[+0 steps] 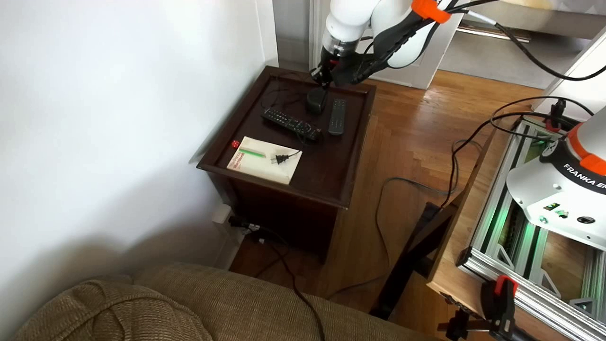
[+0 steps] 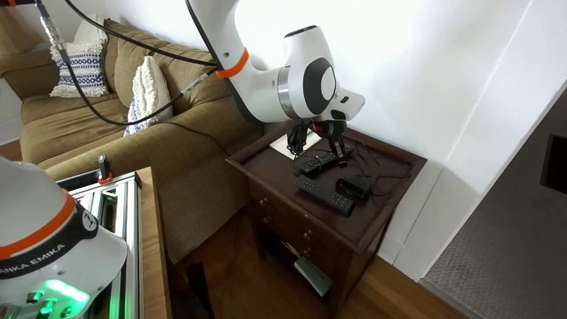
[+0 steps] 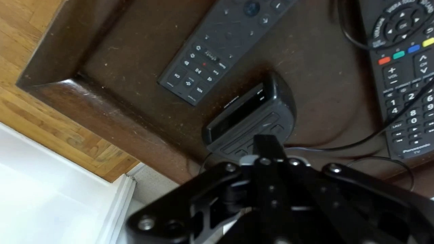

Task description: Move the black object to the right

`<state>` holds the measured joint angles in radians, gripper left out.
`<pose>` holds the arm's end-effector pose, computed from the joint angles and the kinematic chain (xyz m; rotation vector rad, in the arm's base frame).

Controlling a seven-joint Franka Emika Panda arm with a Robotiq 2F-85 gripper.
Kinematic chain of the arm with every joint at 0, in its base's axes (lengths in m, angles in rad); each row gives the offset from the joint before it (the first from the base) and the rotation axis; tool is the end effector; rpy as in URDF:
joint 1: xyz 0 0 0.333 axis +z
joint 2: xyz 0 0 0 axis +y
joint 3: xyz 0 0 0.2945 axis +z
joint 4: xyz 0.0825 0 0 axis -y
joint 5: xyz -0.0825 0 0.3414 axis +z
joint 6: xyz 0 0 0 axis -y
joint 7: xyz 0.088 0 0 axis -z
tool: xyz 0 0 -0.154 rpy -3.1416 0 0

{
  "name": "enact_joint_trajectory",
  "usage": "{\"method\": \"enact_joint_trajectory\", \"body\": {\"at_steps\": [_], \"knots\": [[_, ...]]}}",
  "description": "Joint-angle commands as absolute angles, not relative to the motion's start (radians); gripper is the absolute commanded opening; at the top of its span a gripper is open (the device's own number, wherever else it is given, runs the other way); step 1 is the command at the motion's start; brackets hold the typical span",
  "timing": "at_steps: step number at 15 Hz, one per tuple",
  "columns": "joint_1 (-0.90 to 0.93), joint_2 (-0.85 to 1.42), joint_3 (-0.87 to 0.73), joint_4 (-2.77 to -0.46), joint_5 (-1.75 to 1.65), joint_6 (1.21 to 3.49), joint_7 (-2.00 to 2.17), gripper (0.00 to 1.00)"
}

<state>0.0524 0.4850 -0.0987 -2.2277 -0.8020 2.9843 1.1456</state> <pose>0.5373 0.0178 0.1454 2.9343 -0.5882 0.5172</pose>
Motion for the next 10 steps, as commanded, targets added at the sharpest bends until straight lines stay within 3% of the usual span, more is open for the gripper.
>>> {"method": "enact_joint_trajectory", "body": {"at_steps": [1,10], "knots": [[0.148,0.564,-0.199,-2.163,-0.881,3.039,1.257,0.00],[0.262,0.684,-0.315,-2.090,-0.873,3.129,1.327,0.00]]}}
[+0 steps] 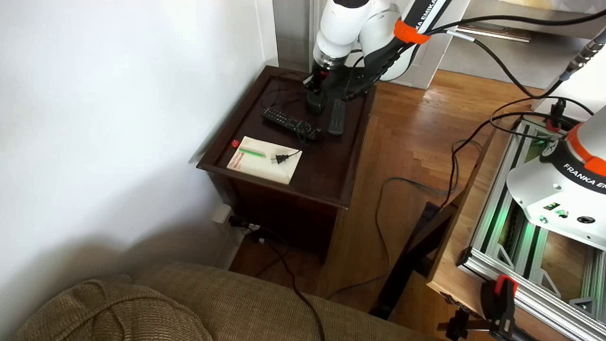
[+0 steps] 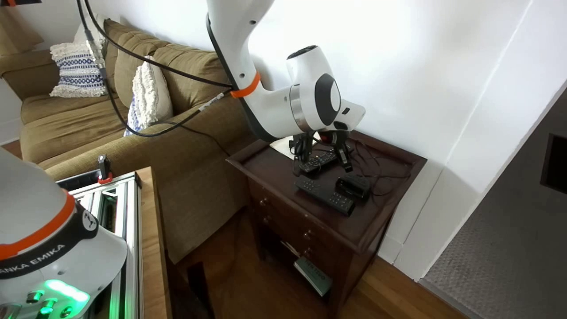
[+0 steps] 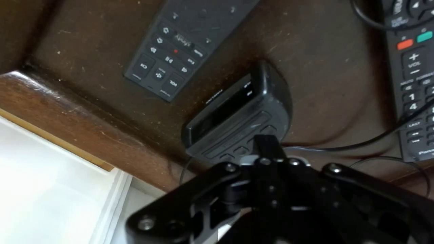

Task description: Move the black object to the right

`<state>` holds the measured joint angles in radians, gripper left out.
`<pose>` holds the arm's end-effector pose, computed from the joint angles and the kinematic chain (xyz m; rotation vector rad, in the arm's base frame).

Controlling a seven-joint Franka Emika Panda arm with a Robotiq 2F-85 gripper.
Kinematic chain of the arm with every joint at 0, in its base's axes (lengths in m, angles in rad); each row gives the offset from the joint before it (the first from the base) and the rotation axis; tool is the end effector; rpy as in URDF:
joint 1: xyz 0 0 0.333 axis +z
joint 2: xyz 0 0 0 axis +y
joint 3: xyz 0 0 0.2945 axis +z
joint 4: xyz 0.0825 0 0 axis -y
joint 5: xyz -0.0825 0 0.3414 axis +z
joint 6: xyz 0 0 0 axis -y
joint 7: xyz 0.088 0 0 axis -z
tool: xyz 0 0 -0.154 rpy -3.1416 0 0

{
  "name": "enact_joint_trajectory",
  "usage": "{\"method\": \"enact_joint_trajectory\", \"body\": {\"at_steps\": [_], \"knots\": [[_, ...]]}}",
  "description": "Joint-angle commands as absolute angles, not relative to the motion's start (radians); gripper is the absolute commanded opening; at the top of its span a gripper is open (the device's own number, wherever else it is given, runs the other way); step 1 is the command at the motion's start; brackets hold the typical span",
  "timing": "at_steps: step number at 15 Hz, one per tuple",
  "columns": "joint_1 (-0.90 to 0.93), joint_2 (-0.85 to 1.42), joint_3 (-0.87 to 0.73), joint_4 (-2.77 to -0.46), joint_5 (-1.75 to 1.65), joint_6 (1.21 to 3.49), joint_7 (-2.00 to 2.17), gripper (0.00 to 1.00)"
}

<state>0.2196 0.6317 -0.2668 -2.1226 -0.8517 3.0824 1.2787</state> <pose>0.5575 0.0266 0.1123 2.9056 -0.5960 0.6009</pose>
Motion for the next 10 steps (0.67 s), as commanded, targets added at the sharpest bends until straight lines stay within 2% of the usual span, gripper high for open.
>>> {"method": "enact_joint_trajectory", "body": {"at_steps": [1,10], "knots": [[0.273,0.695,-0.327,-2.084,-0.871,3.137,1.329,0.00],[0.326,0.737,-0.384,-2.069,-0.858,3.172,1.343,0.00]]}}
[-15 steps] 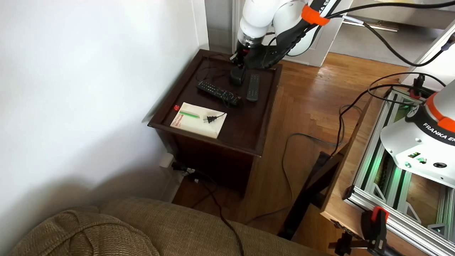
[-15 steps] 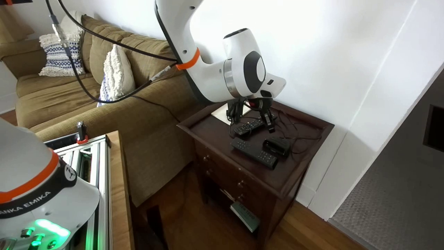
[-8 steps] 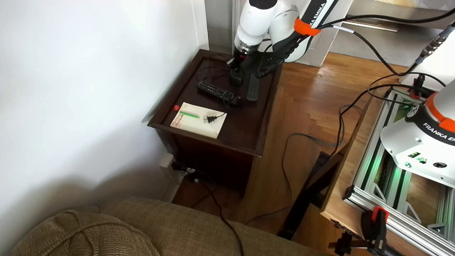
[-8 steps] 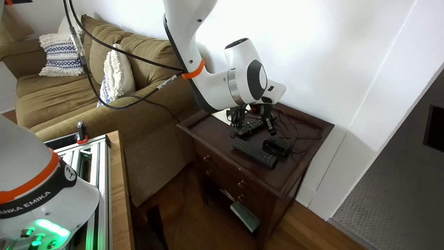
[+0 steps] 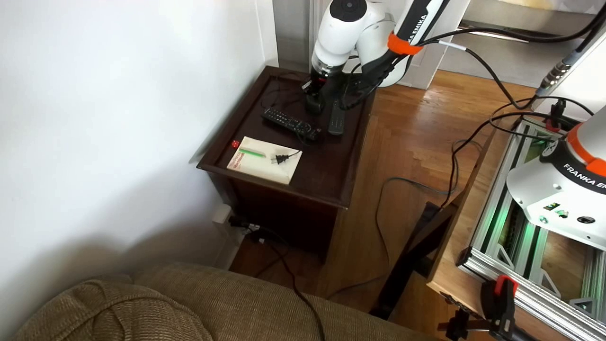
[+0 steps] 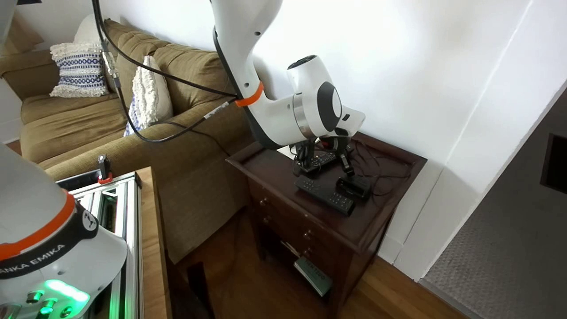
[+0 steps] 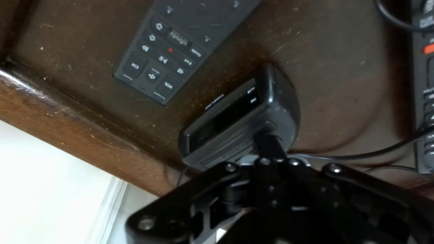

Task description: Move the black object to the right

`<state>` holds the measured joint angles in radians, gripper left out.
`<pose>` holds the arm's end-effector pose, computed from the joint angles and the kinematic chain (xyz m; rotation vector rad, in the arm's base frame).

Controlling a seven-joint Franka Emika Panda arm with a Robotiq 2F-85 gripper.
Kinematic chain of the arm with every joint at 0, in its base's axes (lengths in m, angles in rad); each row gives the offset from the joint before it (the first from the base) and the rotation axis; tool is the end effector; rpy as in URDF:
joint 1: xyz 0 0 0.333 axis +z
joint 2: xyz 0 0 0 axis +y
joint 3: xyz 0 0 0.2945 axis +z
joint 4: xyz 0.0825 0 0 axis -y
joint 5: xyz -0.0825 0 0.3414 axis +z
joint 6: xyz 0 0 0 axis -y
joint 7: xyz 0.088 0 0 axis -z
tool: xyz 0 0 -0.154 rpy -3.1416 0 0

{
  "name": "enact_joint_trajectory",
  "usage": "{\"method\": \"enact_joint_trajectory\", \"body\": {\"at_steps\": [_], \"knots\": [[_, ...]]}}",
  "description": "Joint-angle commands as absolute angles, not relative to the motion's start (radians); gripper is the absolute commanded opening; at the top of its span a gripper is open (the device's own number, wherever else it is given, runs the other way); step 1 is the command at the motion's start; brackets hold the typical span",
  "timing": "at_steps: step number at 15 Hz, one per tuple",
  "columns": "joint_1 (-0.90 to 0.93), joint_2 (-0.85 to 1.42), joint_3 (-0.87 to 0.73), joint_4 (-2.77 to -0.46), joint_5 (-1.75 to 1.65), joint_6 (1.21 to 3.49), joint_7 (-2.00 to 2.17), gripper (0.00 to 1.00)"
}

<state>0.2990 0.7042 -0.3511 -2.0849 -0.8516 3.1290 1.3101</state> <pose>0.5624 0.0271 0.0947 2.8862 -0.5712 0.6255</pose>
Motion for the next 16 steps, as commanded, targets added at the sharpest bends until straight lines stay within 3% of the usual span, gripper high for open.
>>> {"method": "enact_joint_trajectory", "body": {"at_steps": [1,16], "knots": [[0.329,0.739,-0.386,-2.069,-0.857,3.176,1.343,0.00],[0.377,0.765,-0.434,-2.052,-0.852,3.210,1.343,0.00]]}}
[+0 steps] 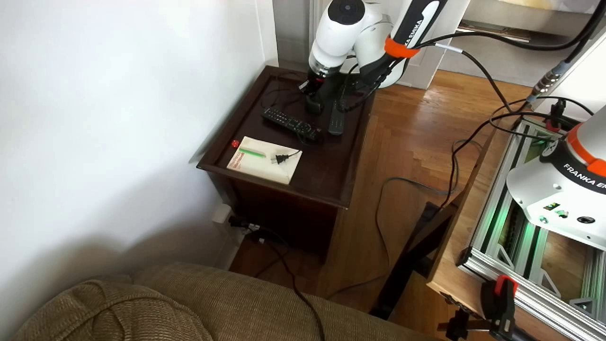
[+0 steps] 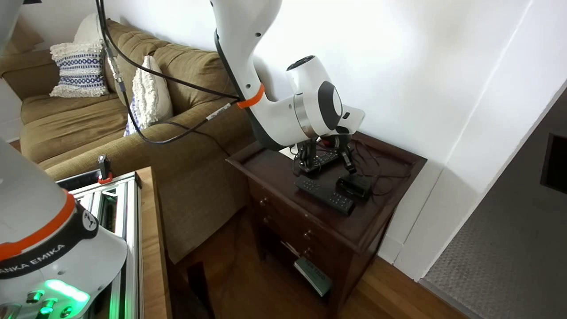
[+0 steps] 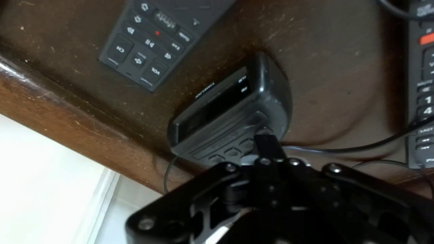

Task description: Move the black object to the right

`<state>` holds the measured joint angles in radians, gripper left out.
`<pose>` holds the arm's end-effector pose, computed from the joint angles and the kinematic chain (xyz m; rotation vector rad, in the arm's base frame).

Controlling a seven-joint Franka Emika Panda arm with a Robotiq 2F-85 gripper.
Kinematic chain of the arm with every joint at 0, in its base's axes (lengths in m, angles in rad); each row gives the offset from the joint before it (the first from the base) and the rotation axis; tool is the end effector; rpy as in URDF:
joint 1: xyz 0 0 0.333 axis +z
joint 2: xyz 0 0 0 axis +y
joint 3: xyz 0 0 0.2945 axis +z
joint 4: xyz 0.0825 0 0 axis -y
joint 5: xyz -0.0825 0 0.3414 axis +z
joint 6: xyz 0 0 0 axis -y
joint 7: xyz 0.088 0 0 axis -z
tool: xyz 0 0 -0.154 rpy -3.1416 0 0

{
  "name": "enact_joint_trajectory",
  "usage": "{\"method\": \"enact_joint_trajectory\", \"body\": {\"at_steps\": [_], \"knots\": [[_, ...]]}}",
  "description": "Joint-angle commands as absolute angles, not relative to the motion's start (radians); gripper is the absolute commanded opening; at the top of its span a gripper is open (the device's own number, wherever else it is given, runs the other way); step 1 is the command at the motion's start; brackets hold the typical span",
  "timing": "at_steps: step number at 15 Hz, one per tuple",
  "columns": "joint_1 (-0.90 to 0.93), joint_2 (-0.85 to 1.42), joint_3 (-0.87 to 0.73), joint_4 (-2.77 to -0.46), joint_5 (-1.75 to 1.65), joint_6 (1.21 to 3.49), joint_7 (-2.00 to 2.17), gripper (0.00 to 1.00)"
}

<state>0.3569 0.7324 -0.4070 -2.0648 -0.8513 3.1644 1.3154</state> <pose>0.5685 0.0324 0.0944 2.8817 -0.5233 0.6684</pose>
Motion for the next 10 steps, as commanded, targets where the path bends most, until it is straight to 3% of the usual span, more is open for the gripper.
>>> {"method": "enact_joint_trajectory", "body": {"at_steps": [1,10], "knots": [[0.379,0.767,-0.437,-2.051,-0.852,3.214,1.344,0.00],[0.385,0.792,-0.454,-2.062,-0.851,3.225,1.334,0.00]]}}
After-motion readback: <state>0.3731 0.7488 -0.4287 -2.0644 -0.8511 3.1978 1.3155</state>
